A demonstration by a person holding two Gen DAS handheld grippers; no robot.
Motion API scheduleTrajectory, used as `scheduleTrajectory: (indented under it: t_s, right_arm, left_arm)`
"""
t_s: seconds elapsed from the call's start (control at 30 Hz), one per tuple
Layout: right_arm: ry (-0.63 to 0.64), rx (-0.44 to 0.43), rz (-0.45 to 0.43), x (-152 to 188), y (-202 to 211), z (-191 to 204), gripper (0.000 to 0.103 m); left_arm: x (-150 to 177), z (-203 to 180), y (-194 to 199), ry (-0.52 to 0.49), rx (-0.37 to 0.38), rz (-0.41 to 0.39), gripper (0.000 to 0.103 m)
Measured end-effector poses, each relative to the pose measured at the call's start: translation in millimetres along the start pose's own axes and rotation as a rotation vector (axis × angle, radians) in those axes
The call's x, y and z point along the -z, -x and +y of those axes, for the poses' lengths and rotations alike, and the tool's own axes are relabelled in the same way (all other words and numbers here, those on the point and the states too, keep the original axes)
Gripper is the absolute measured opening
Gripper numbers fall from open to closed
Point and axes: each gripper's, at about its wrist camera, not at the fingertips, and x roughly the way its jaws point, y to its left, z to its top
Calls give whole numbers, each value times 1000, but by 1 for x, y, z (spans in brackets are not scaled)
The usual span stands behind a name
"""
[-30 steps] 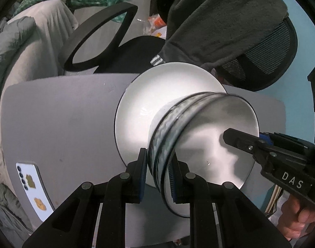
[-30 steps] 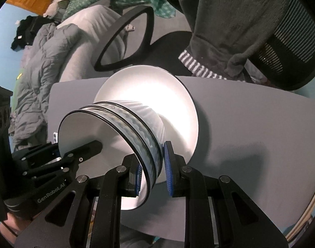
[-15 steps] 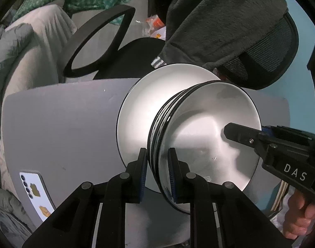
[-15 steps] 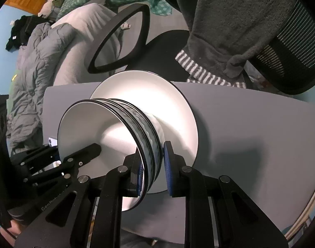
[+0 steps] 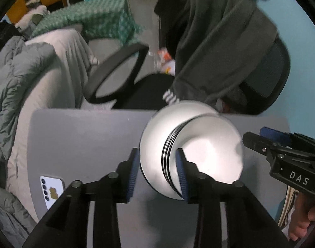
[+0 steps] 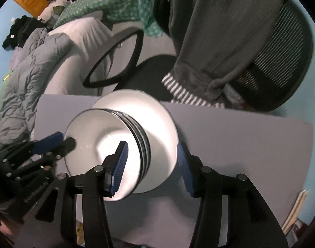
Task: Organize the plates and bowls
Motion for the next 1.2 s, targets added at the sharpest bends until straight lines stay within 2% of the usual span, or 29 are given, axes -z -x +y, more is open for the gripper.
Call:
scheduleTrajectory:
  t_s: [0.17,0.23,0.4,0.57,0.77,1.03,1.2]
  right_arm:
    - [16,38,-75,5,31,-2,54]
    - [20,47,-107,10,45,-2,55]
    - [17,62,-166,23,74,-3,60]
    - [14,76,-218,39,97,0,60]
    - [35,116,-268,57,116,7,63]
    - [0,106,-291,77,132,9,65]
    - [-2,109,-299,84,139,14,65]
  left_arm:
    - [4,4,41,11,39,-116,40]
    - [8,7,55,18,53,-148,44]
    - [21,12,87,26,71,-219,47]
    - [38,12,110,26,50,-266,49]
    - [57,10,131,25,42,-309,56]
    - [75,7,156,43,1,-359,78]
    - [82,9,165,67,-11,-356,79]
